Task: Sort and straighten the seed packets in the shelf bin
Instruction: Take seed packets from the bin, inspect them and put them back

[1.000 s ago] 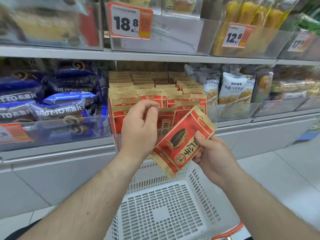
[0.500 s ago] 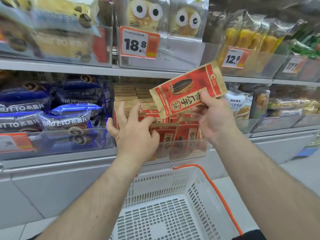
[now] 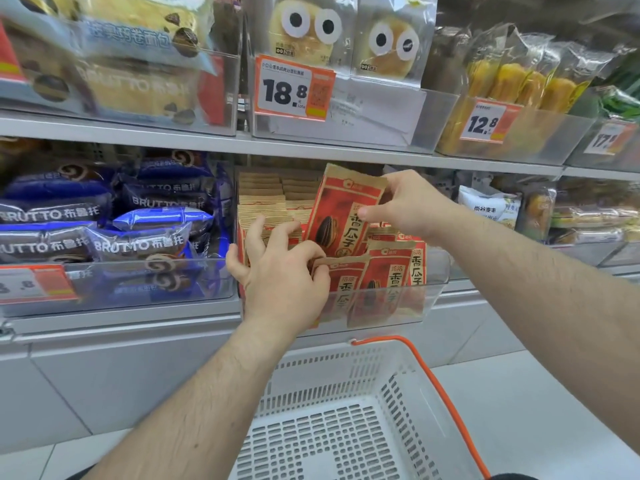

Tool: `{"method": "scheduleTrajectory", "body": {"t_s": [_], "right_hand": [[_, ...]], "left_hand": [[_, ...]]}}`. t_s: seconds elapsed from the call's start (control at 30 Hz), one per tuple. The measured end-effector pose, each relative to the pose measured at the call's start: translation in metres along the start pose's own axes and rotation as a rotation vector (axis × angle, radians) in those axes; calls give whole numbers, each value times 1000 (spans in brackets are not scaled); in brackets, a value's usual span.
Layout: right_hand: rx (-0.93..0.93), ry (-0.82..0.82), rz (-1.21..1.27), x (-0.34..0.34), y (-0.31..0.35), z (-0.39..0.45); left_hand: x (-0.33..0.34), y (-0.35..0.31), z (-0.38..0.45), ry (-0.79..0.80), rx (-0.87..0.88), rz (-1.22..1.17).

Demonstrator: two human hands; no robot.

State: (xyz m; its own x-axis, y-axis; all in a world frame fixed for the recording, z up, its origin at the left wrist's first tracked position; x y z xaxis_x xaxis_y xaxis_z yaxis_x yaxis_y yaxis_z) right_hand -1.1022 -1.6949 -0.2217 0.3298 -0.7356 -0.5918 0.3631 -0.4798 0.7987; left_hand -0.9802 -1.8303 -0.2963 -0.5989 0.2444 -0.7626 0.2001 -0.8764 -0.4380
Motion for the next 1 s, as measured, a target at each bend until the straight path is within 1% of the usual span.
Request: {"method": "scheduleTrajectory", "body": {"t_s": [0.07,0.13,0.27,0.4,0.57,0.63,0.8,0.9,1.0], "right_hand": [[-21,57,-146,11,1,6],[-63,55,-259,18,3,12],[-124,7,-321,24,10,21],[-155,3,-424,35,7,22],[-125,-28,-466,40,6,27],[-115,-31,-501,45,8,30],[-98,-44,-570,49,9,34],[-70,-74,-600,44,8,34],[-38,-28,-500,41,4,34]], "left_hand": [[1,-1,0,9,3,10],[2,-3,-1,11,12,19],[2,-4,-1,14,18,24],[3,-4,0,19,17,28],[1,-3,0,4,21,26],[-2,-3,1,-37,32,15],[-13,-9,0,-185,139,-46],[-30,-11,-2,-329,179,-153],[-47,-14,-6,-455,277,-282]]}}
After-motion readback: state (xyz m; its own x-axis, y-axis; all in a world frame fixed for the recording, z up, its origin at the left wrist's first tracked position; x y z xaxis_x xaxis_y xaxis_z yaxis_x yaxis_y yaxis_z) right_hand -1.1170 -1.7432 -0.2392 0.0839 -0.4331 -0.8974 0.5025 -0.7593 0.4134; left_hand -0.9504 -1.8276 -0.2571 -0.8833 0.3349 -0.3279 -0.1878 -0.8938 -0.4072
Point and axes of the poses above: each hand's wrist, its own z-axis towards the middle knuckle, its own x-axis out of the palm, y = z × x, the point moved 9 cm from there along z, towards the middle knuckle, and after that the axes turned 10 degrees about z, right-handed, at the moved point
